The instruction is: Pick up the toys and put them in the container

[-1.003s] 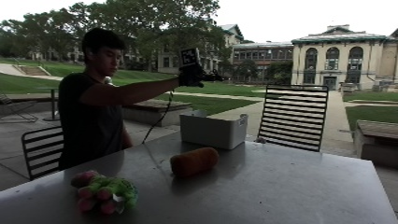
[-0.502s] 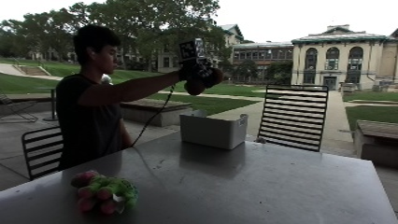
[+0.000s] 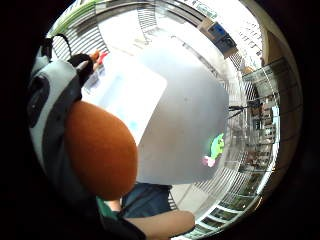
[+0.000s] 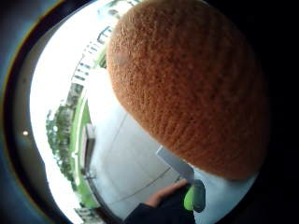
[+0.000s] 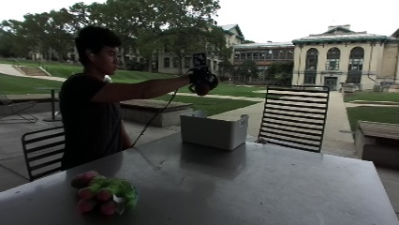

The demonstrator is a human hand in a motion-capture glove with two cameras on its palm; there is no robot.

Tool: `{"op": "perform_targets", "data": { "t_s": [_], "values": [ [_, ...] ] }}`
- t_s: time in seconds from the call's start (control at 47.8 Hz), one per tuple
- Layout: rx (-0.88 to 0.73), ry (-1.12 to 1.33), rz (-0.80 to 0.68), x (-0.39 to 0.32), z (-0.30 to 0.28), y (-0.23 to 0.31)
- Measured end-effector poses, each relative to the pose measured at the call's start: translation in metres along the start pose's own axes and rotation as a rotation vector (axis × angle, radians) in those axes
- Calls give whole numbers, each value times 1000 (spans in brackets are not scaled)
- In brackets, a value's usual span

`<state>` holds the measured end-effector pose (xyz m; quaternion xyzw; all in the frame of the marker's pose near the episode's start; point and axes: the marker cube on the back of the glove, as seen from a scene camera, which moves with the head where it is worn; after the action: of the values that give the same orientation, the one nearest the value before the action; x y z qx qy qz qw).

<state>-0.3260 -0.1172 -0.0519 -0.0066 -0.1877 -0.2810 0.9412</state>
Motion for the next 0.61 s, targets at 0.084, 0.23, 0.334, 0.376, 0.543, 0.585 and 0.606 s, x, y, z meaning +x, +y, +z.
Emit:
{"op": "perform_targets", "data": {
  "t_s": [0.084,0.23,0.334,0.376,0.543,0.585,0.606],
  "values": [
    [-32,65,2,-9,20,1],
    [-125,116,-17,-3,39,6],
    [-179,126,78,19,41,8],
    [-157,230,183,26,47,4],
    [-108,143,-22,27,37,11],
    [-92,159,-9,37,32,13],
    [-84,165,10,42,29,13]
  ]
}}
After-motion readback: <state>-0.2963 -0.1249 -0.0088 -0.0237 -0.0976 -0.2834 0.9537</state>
